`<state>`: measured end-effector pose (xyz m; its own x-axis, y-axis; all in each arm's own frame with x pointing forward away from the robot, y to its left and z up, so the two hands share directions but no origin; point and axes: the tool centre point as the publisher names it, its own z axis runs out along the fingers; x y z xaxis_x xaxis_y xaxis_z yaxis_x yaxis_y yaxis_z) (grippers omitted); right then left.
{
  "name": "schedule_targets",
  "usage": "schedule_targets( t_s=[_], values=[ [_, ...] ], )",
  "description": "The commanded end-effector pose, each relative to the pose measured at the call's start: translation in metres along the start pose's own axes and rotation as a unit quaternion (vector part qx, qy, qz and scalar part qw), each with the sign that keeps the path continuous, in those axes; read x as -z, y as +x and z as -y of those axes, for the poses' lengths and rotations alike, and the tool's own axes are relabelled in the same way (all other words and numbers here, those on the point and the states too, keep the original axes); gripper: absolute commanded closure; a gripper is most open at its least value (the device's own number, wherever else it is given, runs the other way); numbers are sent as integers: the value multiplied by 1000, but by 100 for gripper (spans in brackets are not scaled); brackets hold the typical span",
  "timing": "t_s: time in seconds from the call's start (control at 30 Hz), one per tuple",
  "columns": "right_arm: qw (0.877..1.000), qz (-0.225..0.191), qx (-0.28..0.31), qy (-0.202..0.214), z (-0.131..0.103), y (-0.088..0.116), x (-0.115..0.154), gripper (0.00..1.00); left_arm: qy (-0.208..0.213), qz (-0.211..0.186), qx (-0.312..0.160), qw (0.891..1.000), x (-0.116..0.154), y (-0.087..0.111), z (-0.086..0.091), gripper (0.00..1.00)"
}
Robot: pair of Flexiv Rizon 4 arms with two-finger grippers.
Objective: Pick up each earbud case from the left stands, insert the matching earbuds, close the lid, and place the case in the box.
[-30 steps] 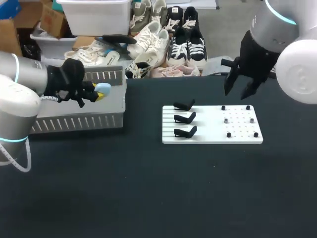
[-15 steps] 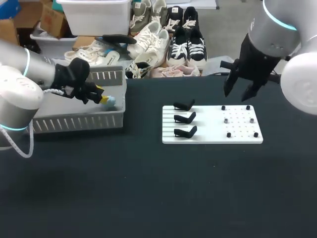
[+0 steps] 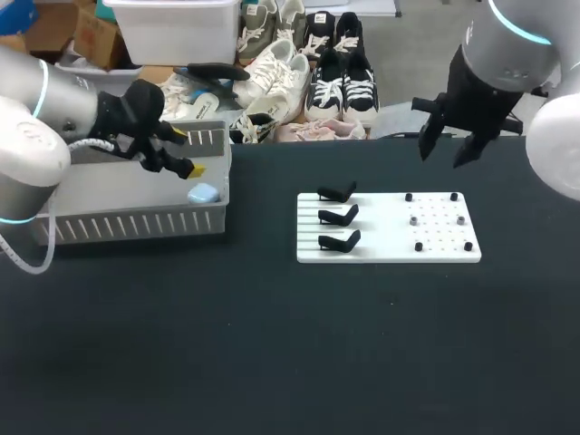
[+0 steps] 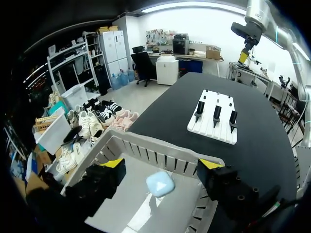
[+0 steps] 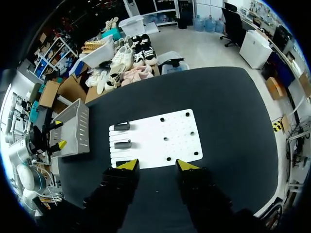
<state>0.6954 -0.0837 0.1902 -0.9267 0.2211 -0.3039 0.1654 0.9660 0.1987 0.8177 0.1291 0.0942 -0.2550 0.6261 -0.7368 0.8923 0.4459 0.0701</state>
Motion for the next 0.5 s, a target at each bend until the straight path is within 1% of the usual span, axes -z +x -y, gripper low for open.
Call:
schedule_targets(
  t_s=[0.03,0.17,0.2,0.27,0.3,0.37,0.43,0.47,0.5],
  values=[
    [1000,10,2,-17,17,-1,5,53,-26,29,-5,999,12,-5,31,0],
    [998,26,7,-55,33,-6,9,51,-28,57,-1,998,8,-12,53,0],
    [997,33,12,-69,37,-7,10,47,-26,66,2,997,6,-13,59,0],
    [994,46,20,-97,47,-8,10,37,-20,76,7,997,1,-16,69,0],
    [992,51,22,-111,53,-8,10,32,-16,87,7,996,-2,-19,75,0],
    [989,61,21,-132,64,-9,10,22,-12,95,9,995,-5,-25,86,0],
    [989,65,16,-133,77,-12,5,21,-8,101,14,995,-9,-29,94,0],
    [989,68,16,-133,82,-13,2,14,-6,108,15,994,-11,-31,97,0],
    [988,68,14,-135,88,-15,-1,0,-5,112,16,994,-12,-33,100,0]
  ],
)
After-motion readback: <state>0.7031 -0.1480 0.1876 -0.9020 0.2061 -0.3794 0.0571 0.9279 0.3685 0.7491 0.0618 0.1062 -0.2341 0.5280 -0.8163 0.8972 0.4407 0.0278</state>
